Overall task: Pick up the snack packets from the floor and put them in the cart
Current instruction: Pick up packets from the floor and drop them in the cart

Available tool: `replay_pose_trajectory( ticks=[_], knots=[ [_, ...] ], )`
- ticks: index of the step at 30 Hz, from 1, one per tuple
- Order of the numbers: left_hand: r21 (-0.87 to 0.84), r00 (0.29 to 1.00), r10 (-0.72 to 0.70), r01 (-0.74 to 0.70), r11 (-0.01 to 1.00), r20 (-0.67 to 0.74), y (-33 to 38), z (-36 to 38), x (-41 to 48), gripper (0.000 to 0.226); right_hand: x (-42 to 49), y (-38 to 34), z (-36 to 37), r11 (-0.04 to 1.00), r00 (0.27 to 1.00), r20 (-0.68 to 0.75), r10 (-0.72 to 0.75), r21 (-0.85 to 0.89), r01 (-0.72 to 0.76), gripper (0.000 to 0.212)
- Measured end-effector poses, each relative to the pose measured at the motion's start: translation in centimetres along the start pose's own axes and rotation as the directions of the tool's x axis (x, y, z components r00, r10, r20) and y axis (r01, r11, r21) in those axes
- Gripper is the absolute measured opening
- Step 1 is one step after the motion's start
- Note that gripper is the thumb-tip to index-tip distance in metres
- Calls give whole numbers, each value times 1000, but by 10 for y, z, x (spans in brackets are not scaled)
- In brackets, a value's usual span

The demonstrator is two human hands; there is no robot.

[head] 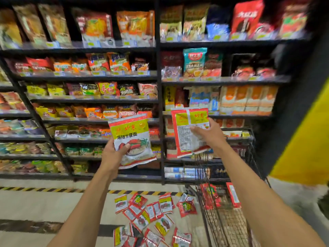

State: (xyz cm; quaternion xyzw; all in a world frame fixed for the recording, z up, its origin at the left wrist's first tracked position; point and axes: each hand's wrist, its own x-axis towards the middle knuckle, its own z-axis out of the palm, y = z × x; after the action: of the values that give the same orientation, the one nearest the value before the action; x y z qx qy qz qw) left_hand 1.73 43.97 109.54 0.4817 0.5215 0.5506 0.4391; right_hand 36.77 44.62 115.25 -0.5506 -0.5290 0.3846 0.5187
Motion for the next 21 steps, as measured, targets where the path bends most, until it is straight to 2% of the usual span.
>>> replay_pose_trajectory(
  ticks=[4,7,8,11,13,17,21],
  knots=[
    [-49,994,24,-19,999,109,23,100,-19,41,-7,7,-88,999,997,-69,-35,-42,32,62],
    [-65,986,-7,18,998,165,24,180,-32,38,-5,36,-165,998,992,-121,-29,-51,23,97],
    [-63,984,-20,32,997,177,21,206,-36,37,-3,49,-191,999,991,-130,-22,-38,17,96],
    [-14,987,-62,64,998,150,6,286,-51,34,-13,65,-262,999,986,-167,8,-34,-14,51],
    [-15,987,-79,82,997,141,-6,337,-60,33,-11,81,-308,998,985,-169,46,-29,-51,37],
    [19,987,-117,115,993,113,-25,421,-71,26,-10,115,-384,996,979,-182,91,11,-90,32],
    [42,983,-143,139,989,119,-39,470,-75,23,-6,142,-426,989,968,-204,149,27,-146,34]
  ],
)
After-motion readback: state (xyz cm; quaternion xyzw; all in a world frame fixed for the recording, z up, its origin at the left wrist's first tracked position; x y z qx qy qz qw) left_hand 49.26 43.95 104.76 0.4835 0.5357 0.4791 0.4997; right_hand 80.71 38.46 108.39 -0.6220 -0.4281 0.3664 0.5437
